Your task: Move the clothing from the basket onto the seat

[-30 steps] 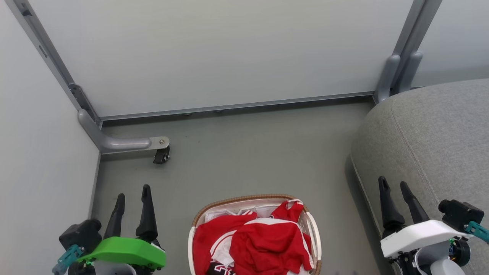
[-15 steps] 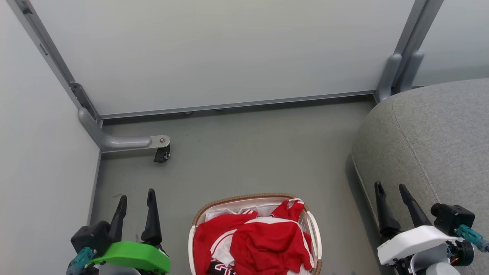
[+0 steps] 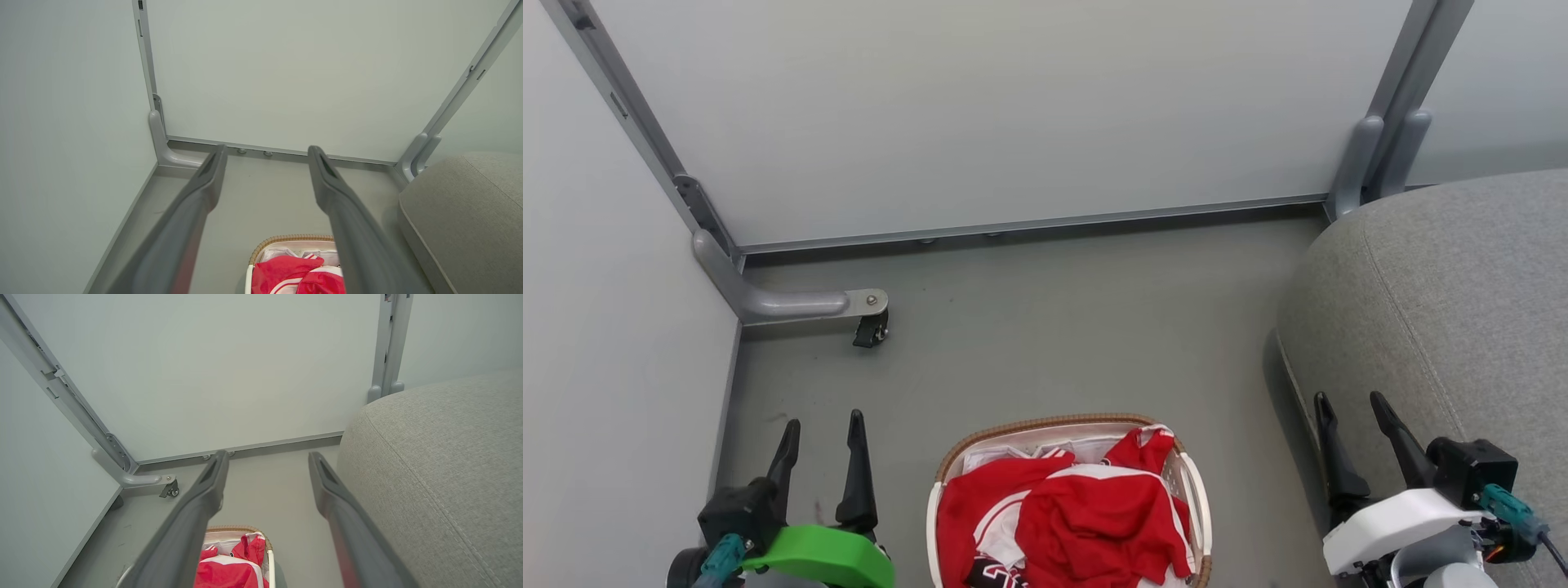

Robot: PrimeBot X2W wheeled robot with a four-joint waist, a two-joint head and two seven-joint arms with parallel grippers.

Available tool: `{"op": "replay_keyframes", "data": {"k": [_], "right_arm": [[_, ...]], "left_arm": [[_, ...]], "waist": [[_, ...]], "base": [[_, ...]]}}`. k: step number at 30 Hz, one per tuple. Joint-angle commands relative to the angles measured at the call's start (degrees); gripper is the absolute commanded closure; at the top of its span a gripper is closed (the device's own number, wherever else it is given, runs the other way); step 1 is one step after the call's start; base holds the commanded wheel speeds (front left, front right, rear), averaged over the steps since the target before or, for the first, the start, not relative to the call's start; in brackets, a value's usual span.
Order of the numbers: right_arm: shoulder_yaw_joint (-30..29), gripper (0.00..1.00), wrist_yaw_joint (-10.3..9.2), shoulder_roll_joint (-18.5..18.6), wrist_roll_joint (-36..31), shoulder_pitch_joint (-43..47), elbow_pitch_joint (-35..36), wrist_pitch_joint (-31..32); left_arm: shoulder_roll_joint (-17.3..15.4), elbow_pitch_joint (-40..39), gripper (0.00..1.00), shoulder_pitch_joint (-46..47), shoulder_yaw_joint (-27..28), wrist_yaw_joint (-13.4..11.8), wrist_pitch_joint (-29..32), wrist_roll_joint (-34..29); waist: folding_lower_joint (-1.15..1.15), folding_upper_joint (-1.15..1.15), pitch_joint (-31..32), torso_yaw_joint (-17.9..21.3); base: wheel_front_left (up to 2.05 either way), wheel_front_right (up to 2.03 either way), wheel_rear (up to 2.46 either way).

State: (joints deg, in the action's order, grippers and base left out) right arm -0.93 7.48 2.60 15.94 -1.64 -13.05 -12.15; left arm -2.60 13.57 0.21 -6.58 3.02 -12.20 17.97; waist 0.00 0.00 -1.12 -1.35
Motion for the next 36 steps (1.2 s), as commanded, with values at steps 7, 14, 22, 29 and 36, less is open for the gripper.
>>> {"op": "replay_keyframes", "data": {"k": [7,14,22,29,36], "right_arm": [[0.36,0.00,0.01,0.36,-4.06,1.18,0.20,-1.25],[0.57,0.00,0.01,0.38,-7.19,1.51,0.26,-1.96],[0.74,0.00,0.01,0.42,-10.58,1.88,0.27,-2.82],[0.77,0.00,0.01,0.43,-11.82,1.91,0.26,-3.15],[0.75,0.00,0.01,0.42,-11.64,1.86,0.29,-3.15]], "left_arm": [[-0.39,0.49,0.00,-1.18,-0.47,-0.33,-1.19,-3.59],[-0.40,1.25,0.00,-1.56,-0.78,-0.45,-1.92,-5.76],[-0.43,2.01,0.00,-1.83,-1.30,-0.63,-2.65,-8.54],[-0.44,2.37,0.00,-1.73,-1.41,-0.56,-2.97,-9.07],[-0.44,2.55,0.00,-1.66,-1.37,-0.31,-2.97,-8.79]], "waist": [[0.00,0.00,0.07,-0.15],[0.00,0.00,0.22,-0.25],[0.00,0.00,0.22,-0.37],[0.00,0.00,0.16,-0.44],[0.00,0.00,0.18,-0.38]], "base": [[0.00,0.00,0.00],[0.00,0.00,0.00],[0.00,0.00,0.00],[0.00,0.00,0.00],[0.00,0.00,0.00]]}}
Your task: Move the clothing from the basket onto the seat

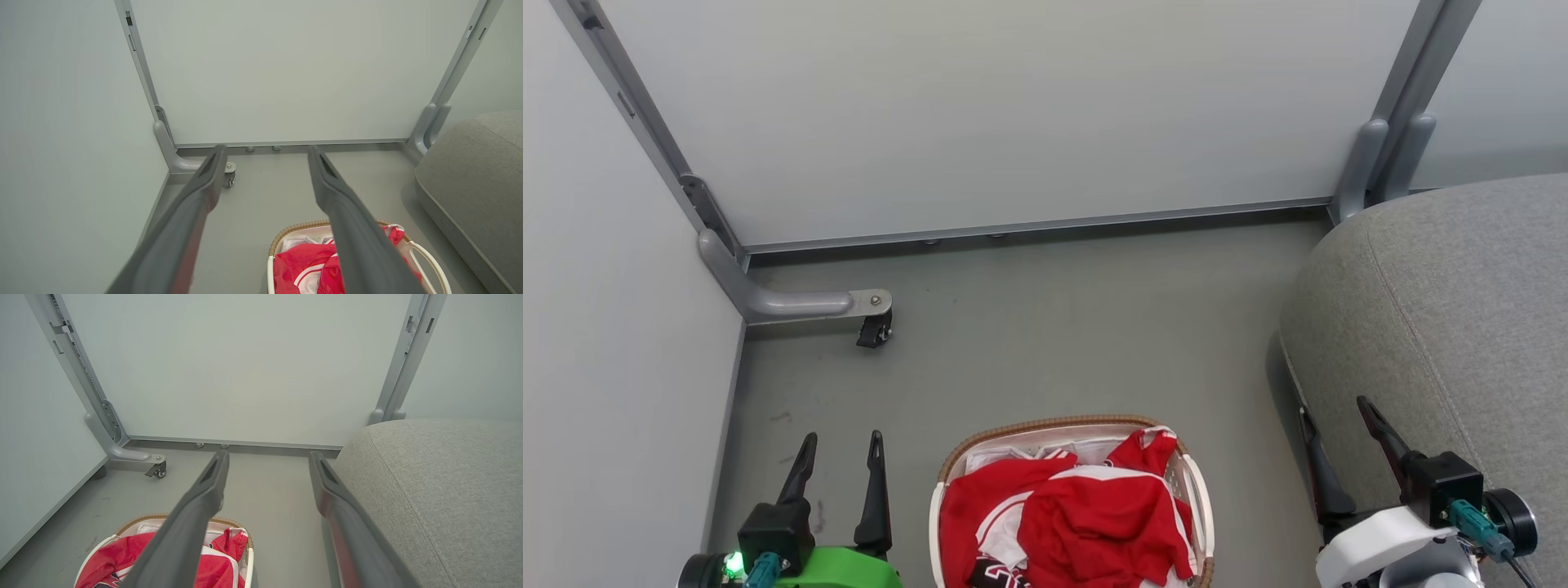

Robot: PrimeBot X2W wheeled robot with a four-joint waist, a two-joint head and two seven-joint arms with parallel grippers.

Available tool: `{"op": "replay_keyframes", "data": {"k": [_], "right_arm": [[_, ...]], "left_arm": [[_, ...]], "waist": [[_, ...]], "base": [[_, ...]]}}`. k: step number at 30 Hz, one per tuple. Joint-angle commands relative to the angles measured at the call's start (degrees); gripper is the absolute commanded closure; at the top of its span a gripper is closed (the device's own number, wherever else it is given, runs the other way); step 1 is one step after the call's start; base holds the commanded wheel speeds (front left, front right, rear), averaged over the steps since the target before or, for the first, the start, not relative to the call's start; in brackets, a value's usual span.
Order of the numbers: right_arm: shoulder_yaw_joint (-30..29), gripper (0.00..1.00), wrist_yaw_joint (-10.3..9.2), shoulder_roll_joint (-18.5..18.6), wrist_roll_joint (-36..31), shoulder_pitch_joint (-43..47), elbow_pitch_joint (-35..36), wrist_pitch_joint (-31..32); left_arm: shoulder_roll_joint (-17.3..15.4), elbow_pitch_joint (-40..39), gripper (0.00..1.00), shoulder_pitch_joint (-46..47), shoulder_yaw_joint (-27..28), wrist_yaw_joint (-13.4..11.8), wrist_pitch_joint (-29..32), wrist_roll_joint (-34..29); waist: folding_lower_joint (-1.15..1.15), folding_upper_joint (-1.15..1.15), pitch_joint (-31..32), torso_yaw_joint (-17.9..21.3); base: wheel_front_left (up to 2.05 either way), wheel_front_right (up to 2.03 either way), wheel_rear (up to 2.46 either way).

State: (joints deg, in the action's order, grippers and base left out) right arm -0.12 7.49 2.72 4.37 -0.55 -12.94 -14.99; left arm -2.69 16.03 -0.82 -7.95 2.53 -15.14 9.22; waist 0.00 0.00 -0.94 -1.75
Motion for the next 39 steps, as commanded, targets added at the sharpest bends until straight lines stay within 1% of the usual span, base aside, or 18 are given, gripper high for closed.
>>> {"op": "replay_keyframes", "data": {"k": [1,14,20,26,30,39], "right_arm": [[-0.05,0.00,0.00,0.30,-0.07,0.79,0.17,-0.30],[-0.17,0.00,0.00,0.30,0.01,0.63,0.52,-0.30],[0.04,0.00,0.00,0.31,-0.08,-1.39,1.26,-0.30],[-0.07,0.00,0.00,0.28,0.05,-4.15,1.92,-0.30],[-0.37,0.00,0.00,0.28,0.31,-6.71,2.60,-0.29],[-0.50,0.00,0.00,0.24,2.00,-14.65,5.07,-0.29]], "left_arm": [[-0.36,0.11,0.00,-0.62,0.00,0.22,-0.02,-0.07],[-0.35,0.22,0.00,-0.40,-0.65,0.43,-0.02,-0.12],[-0.35,0.41,0.00,2.18,-1.94,0.74,-0.02,-0.85],[-0.34,1.37,0.00,6.43,-3.56,1.22,-0.01,-0.72],[-0.35,3.10,0.00,10.71,-5.27,1.78,0.00,-1.60],[-0.36,12.30,0.00,24.04,-11.38,3.51,0.00,-5.39]], "waist": [[0.00,0.00,0.00,0.03],[0.00,0.00,-0.74,0.23],[0.00,0.00,-3.66,0.90],[0.00,0.00,-8.86,2.48],[0.00,0.00,-13.72,4.00],[0.00,0.00,-27.44,8.36]], "base": [[0.00,0.00,0.00],[0.00,0.00,0.00],[0.00,0.00,0.00],[0.00,0.00,0.00],[0.00,0.00,0.00],[0.00,0.00,0.00]]}}
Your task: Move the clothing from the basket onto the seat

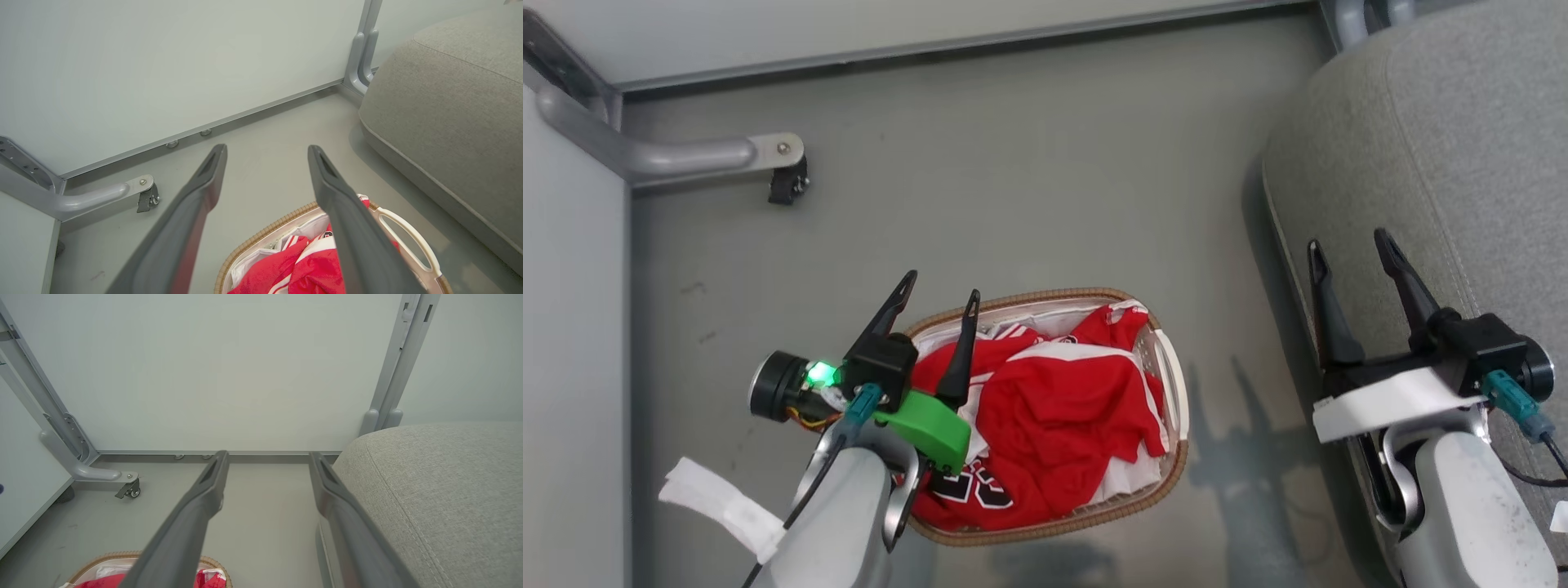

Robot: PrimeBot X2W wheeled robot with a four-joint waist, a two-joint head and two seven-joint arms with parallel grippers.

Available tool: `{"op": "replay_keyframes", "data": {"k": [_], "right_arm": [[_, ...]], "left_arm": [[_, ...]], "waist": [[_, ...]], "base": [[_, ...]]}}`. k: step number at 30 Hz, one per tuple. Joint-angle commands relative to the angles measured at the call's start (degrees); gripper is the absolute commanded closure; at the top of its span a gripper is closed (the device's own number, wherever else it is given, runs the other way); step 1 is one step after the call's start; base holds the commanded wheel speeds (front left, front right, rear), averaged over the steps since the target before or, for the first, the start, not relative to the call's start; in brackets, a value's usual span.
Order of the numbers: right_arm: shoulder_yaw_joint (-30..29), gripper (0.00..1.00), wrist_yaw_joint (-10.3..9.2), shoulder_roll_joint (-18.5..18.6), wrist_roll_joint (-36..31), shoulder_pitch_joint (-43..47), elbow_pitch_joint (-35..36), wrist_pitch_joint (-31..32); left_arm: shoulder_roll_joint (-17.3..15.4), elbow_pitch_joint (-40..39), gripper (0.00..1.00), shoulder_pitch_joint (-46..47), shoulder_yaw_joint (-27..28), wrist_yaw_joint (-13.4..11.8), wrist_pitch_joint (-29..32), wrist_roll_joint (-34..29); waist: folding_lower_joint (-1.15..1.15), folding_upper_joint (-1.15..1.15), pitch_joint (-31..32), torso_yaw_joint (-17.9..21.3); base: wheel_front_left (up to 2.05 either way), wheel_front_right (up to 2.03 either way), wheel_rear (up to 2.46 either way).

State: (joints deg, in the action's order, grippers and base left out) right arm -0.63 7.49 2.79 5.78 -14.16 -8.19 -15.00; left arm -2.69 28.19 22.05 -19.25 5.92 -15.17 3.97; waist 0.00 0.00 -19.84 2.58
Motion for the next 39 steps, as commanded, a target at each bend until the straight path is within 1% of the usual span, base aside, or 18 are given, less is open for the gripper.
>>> {"op": "replay_keyframes", "data": {"k": [1,7,11,15,19,21,24,30,34,35,36,37,38,39], "right_arm": [[0.13,0.00,0.00,0.19,0.89,-1.97,0.69,-0.28],[1.12,0.00,0.00,0.16,2.92,-6.03,2.54,-0.28],[1.28,0.00,0.00,0.15,4.81,-7.83,3.00,-0.28],[1.91,0.00,0.00,0.13,6.54,-9.01,3.11,-0.28],[2.68,0.00,0.00,0.13,8.17,-9.40,3.28,-0.28],[2.98,0.00,0.00,0.14,8.69,-9.68,3.21,-0.28],[3.36,0.00,0.00,0.12,9.40,-9.96,3.23,-0.28],[4.30,0.00,0.00,0.14,10.93,-10.39,3.39,-0.28],[4.75,0.00,0.00,0.15,11.59,-10.78,3.23,-0.28],[4.81,0.00,0.00,0.14,11.61,-10.80,3.19,-0.28],[4.84,0.00,0.00,0.15,11.55,-10.81,3.11,-0.28],[4.85,0.00,0.00,0.15,11.57,-10.78,3.03,-0.28],[4.79,0.00,0.00,0.15,11.48,-10.70,2.92,-0.28],[4.71,0.00,0.00,0.15,11.34,-10.59,2.83,-0.28]], "left_arm": [[-0.36,1.50,0.00,2.56,-0.99,0.36,0.02,-0.47],[-1.10,11.06,0.00,9.53,-6.31,1.12,0.02,-3.98],[-1.81,17.88,0.00,13.19,-10.26,1.44,0.02,-6.31],[-2.01,24.16,0.00,15.86,-13.14,1.52,0.02,-6.97],[-2.62,28.85,0.00,17.96,-15.67,1.58,0.03,-7.29],[-2.62,30.48,0.00,18.82,-16.98,1.59,0.03,-7.25],[-2.89,31.72,0.00,20.33,-17.56,1.59,0.02,-6.60],[-3.74,34.39,0.00,22.64,-18.26,-0.42,0.02,-7.34],[-3.93,37.81,0.00,23.92,-18.39,-1.52,0.02,-7.12],[-3.90,38.38,0.11,24.20,-18.24,-1.77,0.02,-6.87],[-3.80,39.00,0.44,24.46,-17.88,-2.08,0.03,-6.29],[-3.71,39.37,0.44,24.59,-17.72,-2.25,0.03,-6.07],[-3.57,39.50,0.80,24.58,-17.65,-2.27,0.03,-5.69],[-3.49,39.28,0.85,24.46,-17.54,-2.23,0.03,-5.45]], "waist": [[0.00,0.00,-10.19,4.61],[0.00,0.00,-17.68,7.69],[0.00,0.00,-21.71,9.56],[0.00,0.00,-24.73,11.36],[0.00,0.00,-27.10,13.07],[0.00,0.00,-27.99,13.76],[0.00,0.00,-29.06,14.54],[0.00,0.00,-30.33,15.83],[0.00,0.00,-30.47,16.26],[0.00,0.00,-30.44,16.28],[0.00,0.00,-30.35,16.28],[0.00,0.00,-30.24,16.26],[0.00,0.00,-29.98,16.17],[0.00,0.00,-29.76,16.09]], "base": [[0.00,0.00,0.00],[0.00,0.00,0.00],[0.00,0.00,0.00],[0.00,0.00,0.00],[0.00,0.00,0.00],[0.00,0.00,0.00],[0.00,0.00,0.00],[0.00,0.00,0.00],[0.00,0.00,0.00],[0.00,0.00,0.00],[0.00,0.00,0.00],[0.00,0.00,0.00],[0.00,0.00,0.00],[0.00,0.00,0.00]]}}
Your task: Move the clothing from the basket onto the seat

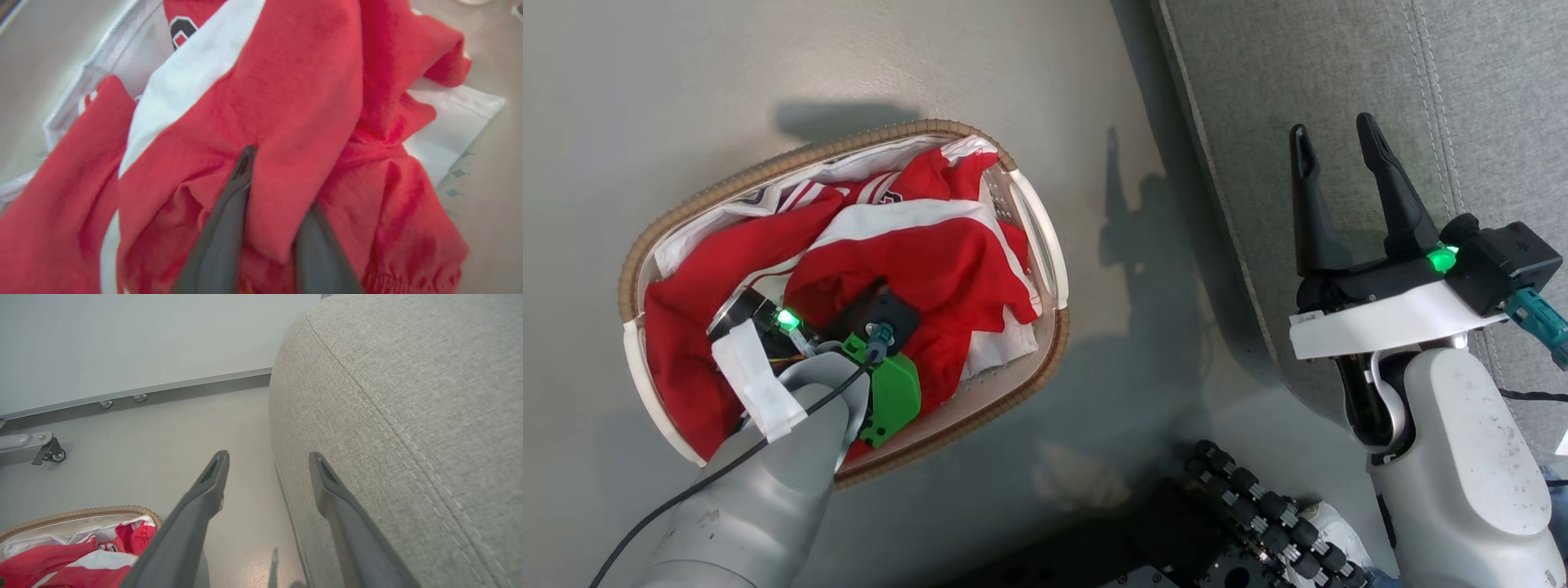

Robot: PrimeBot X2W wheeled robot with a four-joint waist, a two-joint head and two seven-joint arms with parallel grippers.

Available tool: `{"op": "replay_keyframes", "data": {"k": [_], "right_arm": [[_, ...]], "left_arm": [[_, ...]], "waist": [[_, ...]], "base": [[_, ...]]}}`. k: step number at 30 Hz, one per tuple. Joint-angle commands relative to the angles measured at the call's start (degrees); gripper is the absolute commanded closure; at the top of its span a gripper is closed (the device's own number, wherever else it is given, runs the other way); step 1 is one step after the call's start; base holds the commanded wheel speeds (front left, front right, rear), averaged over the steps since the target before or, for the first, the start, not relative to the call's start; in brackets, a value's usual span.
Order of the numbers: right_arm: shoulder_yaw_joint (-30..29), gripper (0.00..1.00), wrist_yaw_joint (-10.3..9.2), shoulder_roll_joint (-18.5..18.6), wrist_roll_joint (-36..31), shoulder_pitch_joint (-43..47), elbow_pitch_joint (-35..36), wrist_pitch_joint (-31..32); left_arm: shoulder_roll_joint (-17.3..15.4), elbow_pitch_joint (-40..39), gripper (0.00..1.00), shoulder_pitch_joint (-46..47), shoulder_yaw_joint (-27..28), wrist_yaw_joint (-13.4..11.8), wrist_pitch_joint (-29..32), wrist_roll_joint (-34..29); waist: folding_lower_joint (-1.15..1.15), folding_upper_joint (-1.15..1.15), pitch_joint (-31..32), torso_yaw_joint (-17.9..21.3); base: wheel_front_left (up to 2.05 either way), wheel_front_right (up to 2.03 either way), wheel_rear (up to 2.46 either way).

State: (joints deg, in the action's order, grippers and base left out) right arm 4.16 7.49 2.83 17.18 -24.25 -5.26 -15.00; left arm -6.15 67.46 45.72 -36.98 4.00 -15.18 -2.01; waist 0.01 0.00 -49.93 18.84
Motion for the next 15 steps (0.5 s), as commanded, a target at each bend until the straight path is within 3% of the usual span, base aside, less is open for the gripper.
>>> {"op": "replay_keyframes", "data": {"k": [1,2,15], "right_arm": [[-0.21,0.00,0.00,0.12,-0.30,-0.33,-0.31,-0.28],[-0.32,0.00,0.00,0.12,-0.52,-0.19,-0.44,-0.28],[-1.78,0.00,-0.01,0.14,-5.48,3.34,-2.61,-0.28]], "left_arm": [[0.16,-0.81,0.85,0.43,0.39,-0.06,0.03,0.81],[0.34,-1.72,1.00,-0.08,0.80,0.18,0.03,1.52],[0.47,-19.35,1.00,-8.33,1.65,2.48,0.03,6.79]], "waist": [[-0.01,0.00,0.68,-0.33],[-0.01,0.00,1.04,-0.50],[-0.01,0.00,12.97,-5.96]], "base": [[0.00,0.00,0.00],[0.00,0.00,0.00],[0.00,0.00,0.00]]}}
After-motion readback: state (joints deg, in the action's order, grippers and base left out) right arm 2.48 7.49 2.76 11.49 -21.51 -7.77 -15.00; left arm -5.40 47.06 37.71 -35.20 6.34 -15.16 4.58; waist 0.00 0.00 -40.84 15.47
